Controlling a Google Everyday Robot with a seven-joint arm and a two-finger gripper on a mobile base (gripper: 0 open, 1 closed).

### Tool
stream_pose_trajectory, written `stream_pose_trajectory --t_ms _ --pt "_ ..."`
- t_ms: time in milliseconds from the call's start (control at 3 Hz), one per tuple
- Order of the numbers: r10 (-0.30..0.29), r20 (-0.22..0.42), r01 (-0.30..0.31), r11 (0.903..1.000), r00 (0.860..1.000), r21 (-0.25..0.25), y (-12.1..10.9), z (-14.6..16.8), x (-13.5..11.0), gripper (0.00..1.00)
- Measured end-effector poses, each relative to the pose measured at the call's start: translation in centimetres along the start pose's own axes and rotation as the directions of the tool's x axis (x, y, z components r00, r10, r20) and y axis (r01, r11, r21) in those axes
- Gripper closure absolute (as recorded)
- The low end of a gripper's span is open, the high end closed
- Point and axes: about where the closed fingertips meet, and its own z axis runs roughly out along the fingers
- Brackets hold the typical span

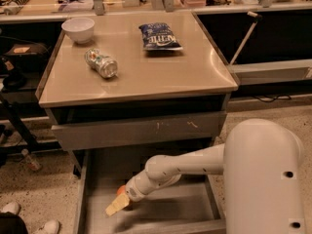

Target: Pick orange from middle drawer and place on counter

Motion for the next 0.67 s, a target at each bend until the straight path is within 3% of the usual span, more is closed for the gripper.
stream_pose_trajectory --t_ms 667 --pt "0.001 0.000 -0.001 1.0000 1.000 -0.001 -0.01 0.11 0.06 0.42"
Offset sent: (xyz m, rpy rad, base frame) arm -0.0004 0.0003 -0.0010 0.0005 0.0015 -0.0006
